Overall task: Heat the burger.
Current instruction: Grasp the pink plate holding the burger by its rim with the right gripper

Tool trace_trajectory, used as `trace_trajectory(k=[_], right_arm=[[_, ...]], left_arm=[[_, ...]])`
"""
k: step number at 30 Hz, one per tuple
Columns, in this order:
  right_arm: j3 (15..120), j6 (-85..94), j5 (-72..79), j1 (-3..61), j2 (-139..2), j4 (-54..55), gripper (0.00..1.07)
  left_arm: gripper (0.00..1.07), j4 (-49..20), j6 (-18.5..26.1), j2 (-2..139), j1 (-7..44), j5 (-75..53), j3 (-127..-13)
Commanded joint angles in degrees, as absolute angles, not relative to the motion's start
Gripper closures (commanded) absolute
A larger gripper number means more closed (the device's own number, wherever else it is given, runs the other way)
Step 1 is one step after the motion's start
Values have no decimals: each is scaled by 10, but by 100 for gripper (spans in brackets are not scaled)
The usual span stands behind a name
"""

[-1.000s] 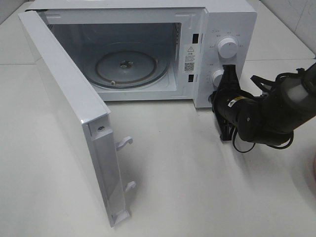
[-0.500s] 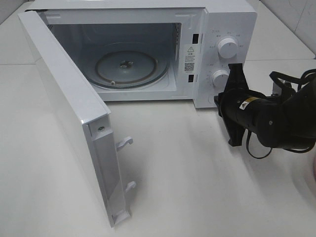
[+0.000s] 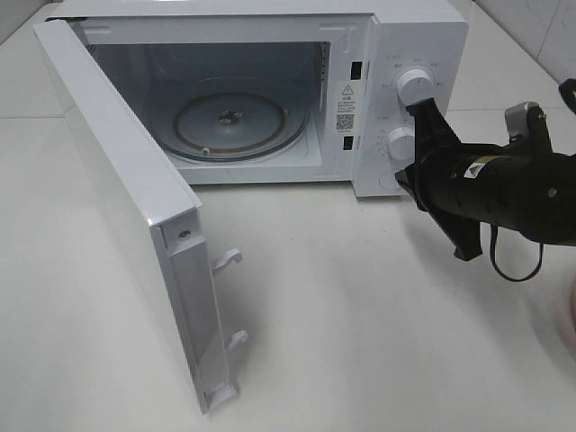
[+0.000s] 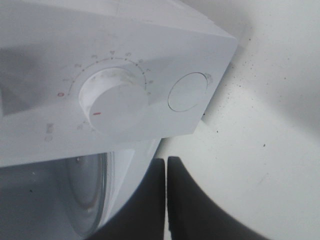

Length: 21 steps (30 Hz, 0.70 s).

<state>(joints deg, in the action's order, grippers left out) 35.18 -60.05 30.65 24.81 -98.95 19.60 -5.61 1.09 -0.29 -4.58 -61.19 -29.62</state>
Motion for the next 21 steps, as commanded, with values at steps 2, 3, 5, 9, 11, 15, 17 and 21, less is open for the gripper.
trace_trajectory(k=[2, 3, 5, 9, 11, 15, 17, 21], right_arm=[[351, -506, 258, 249, -961, 191, 107], [352, -462, 224, 249, -951, 191, 107], [352, -445, 210, 248, -947, 191, 107], [352, -361, 129, 247, -921, 191, 106], [352, -332, 103, 247, -912, 191, 105], [352, -274, 50, 247, -900, 191, 105], [352, -247, 24, 247, -894, 191, 104], [352, -210, -18, 247, -884, 190, 104]], left_arm=[[6, -57, 12, -13, -48, -613, -296], [6, -57, 12, -13, -48, -613, -296], [6, -57, 12, -13, -48, -613, -296], [6, -57, 12, -13, -48, -613, -296], [6, -57, 12, -13, -48, -613, -296], [6, -57, 12, -13, -48, -613, -296], [6, -57, 11, -13, -48, -613, -296], [6, -57, 12, -13, -48, -613, -296]])
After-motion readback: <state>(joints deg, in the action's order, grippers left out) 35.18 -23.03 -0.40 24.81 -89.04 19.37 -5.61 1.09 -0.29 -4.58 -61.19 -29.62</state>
